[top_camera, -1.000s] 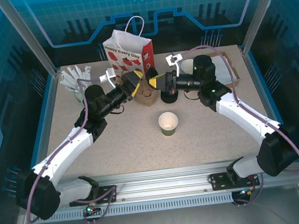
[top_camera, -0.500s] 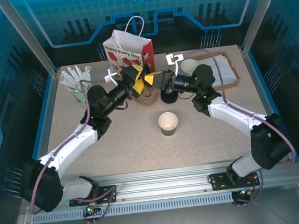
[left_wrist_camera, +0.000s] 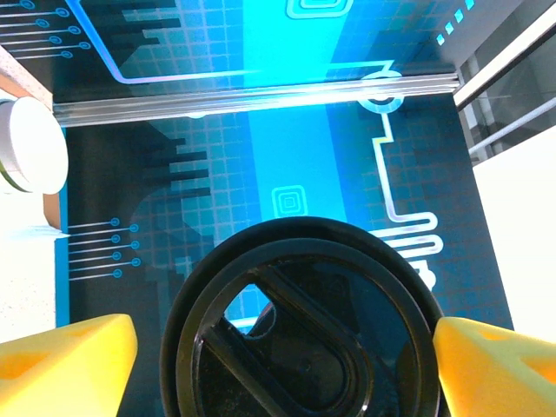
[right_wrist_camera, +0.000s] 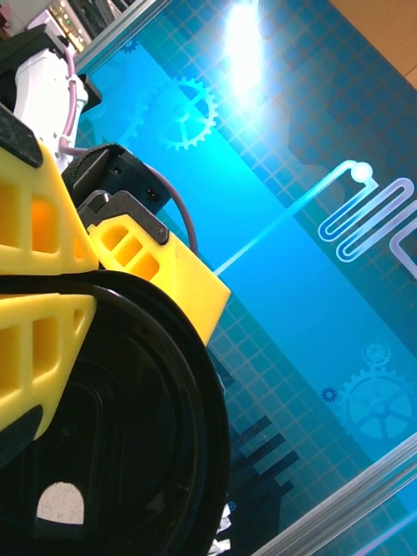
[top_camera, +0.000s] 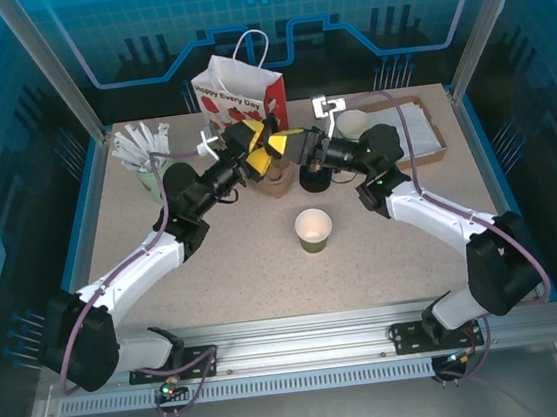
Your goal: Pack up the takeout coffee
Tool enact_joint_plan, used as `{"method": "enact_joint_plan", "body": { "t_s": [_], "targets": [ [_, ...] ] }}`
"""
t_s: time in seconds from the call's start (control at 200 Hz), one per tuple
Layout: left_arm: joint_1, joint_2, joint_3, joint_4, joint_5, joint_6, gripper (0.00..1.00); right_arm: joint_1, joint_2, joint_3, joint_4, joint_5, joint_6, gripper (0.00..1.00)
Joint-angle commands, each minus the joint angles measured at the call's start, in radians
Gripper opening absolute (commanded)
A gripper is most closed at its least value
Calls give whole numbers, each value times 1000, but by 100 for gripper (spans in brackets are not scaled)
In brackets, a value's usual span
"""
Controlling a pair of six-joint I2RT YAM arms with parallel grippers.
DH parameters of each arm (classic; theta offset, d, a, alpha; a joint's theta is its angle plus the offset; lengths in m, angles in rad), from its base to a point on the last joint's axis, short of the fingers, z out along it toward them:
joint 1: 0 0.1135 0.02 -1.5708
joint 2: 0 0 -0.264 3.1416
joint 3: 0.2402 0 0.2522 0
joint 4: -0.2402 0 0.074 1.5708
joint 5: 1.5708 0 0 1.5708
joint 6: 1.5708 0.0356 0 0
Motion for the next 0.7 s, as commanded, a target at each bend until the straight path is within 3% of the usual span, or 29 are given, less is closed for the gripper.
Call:
{"method": "enact_joint_plan", "body": {
  "t_s": [0.0, 0.295, 0.695],
  "targets": [
    [-8, 11, -5, 75, 7, -33, 87, 16, 13, 8, 77, 8, 20, 10],
    [-9, 16, -1, 94, 22, -43, 86, 23, 33, 26, 79, 4, 33, 10],
    [-9, 22, -9, 112, 22, -44, 72, 25, 37, 33, 67, 3, 28, 10]
  ]
}}
